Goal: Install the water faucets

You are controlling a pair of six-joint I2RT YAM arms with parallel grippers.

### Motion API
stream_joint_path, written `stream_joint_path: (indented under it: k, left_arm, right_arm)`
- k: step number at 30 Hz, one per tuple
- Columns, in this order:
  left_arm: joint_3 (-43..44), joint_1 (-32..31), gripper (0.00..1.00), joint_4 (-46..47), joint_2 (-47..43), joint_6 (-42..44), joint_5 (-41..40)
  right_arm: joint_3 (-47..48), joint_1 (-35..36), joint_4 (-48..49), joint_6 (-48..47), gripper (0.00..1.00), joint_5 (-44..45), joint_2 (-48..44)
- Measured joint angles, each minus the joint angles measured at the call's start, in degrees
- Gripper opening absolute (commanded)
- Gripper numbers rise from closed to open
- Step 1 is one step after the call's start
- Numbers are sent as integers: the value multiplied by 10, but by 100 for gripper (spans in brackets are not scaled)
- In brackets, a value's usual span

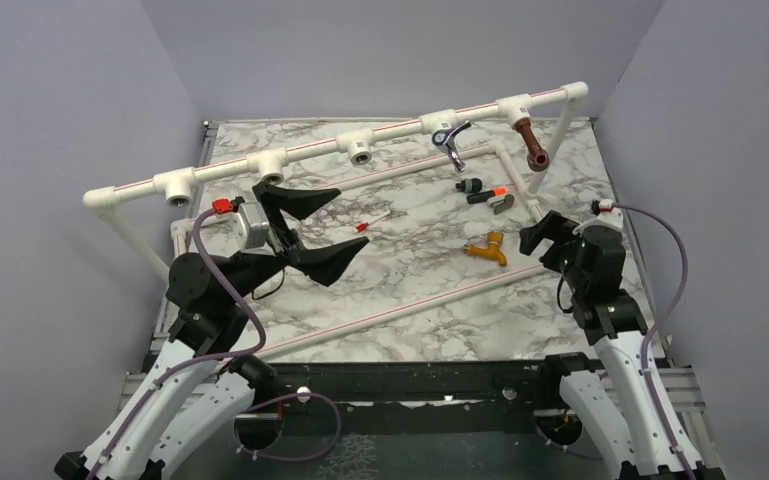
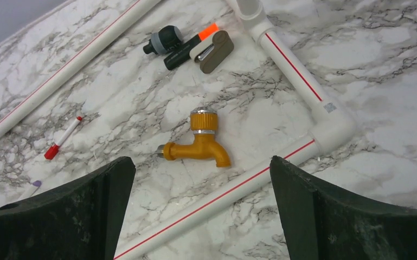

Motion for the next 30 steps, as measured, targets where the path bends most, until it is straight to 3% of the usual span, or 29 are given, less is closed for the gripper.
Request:
stream_joint_path:
  k: [13,30]
  left_arm:
    - [-24,-11,99,-4,-10,2,-43]
    - [-30,-23,99,-4,-17,2,-74]
  right_arm:
    - [51,0,-56,-5,100,-34,87]
    - [14,0,34,-21,81,-83,227]
